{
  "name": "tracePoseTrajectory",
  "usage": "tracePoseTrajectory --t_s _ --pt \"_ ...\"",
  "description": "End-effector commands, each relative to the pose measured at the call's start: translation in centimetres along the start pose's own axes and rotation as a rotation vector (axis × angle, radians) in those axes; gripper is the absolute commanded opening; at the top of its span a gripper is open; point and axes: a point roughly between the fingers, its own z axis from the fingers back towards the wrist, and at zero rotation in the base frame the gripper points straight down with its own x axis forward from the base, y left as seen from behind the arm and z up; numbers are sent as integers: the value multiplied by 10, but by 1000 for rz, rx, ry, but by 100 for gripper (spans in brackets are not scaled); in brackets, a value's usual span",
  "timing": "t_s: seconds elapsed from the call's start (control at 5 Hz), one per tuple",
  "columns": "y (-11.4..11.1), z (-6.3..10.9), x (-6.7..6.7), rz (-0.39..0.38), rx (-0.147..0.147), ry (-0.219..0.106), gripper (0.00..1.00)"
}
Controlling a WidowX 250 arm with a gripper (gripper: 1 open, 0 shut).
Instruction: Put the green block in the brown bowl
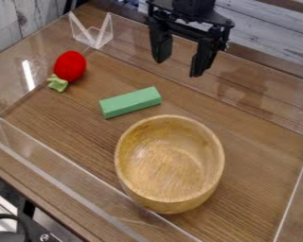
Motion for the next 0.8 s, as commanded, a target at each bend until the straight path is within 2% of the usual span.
tracePoseTrajectory --t_s 0.0,0.2,0.4,0.6 --pt "4 -20 -3 -70 4 35 100" --pt "24 -37 -12 -250 25 54 100" --pt "51 -49 -20 -416 42 53 100" --pt "73 -48 -27 -580 45 29 100"
